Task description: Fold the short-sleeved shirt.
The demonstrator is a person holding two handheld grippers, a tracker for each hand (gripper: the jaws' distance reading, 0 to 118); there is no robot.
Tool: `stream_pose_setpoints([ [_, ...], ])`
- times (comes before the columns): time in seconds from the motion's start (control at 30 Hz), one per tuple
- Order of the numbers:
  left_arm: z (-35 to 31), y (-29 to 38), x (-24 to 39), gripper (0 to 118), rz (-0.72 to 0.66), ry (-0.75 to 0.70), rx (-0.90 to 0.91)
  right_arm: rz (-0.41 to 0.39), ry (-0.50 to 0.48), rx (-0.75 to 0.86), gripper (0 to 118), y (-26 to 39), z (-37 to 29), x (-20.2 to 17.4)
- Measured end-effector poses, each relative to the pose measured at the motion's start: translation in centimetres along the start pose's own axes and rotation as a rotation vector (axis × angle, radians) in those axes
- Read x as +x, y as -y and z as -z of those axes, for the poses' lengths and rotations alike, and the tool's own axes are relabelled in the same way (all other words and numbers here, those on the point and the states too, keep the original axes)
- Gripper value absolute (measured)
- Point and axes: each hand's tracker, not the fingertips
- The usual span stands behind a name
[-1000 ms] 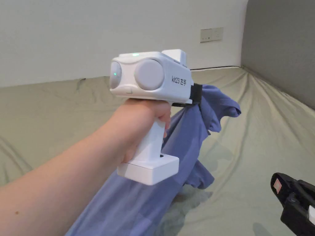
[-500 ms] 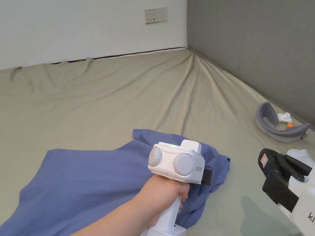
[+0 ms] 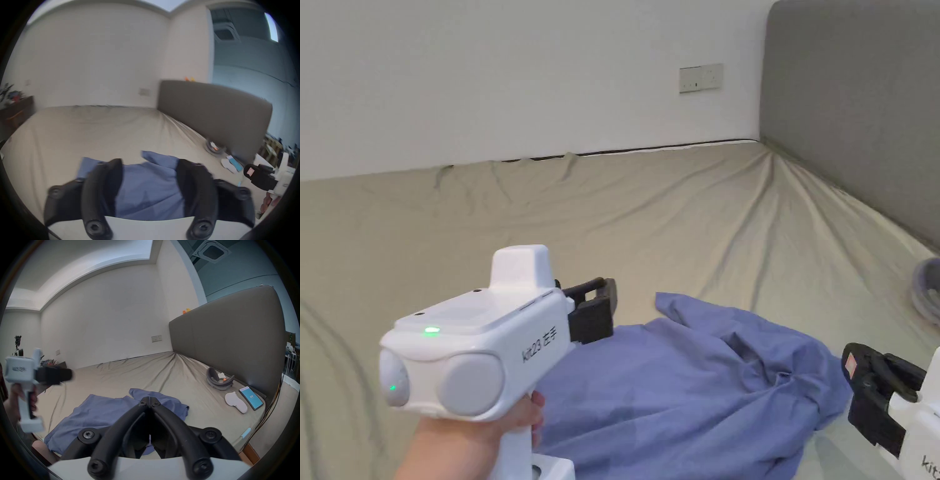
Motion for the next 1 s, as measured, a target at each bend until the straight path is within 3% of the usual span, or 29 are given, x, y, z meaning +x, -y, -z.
stream_pose_setpoints([
  [0.07, -4.1, 0.6, -3.6, 52, 0.005, -0.104, 0.029, -0.038, -0.013, -0.004, 0, 0.2, 0.3, -1.2],
  [0.1, -6.1, 1.1, -5.2, 45, 0.016, -0.140, 0.039, -0.051, -0.022, -0.005, 0, 0.2, 0.5, -1.8],
  [0.13, -7.8, 1.7, -6.5, 31, 0.017, -0.172, 0.052, -0.059, -0.038, -0.007, 0, 0.2, 0.7, -2.3],
  [0.17, -9.6, 2.4, -7.7, 8, 0.021, -0.214, 0.074, -0.065, -0.054, -0.009, 0, 0.3, 0.9, -2.9],
  [0.2, -10.9, 3.2, -8.7, 2, 0.028, -0.261, 0.092, -0.068, -0.064, -0.011, 0, 0.3, 1.2, -3.4],
  [0.47, -14.4, 9.2, -13.1, 0, -0.097, -0.398, 0.061, -0.124, -0.128, -0.047, 0, 0.7, 2.1, -7.1],
  [0.53, -14.1, 9.1, -13.6, 0, -0.106, -0.334, 0.014, -0.124, -0.134, -0.048, 0, 0.7, 2.4, -7.5],
  [0.8, -13.0, 9.3, -13.2, 0, -0.067, -0.310, 0.005, -0.116, -0.154, -0.065, 0, 1.0, 2.8, -7.4],
  [1.0, -6.8, 7.5, -13.5, 0, -0.055, -0.238, -0.078, -0.080, -0.154, -0.097, 0, 1.1, 3.4, -6.3],
])
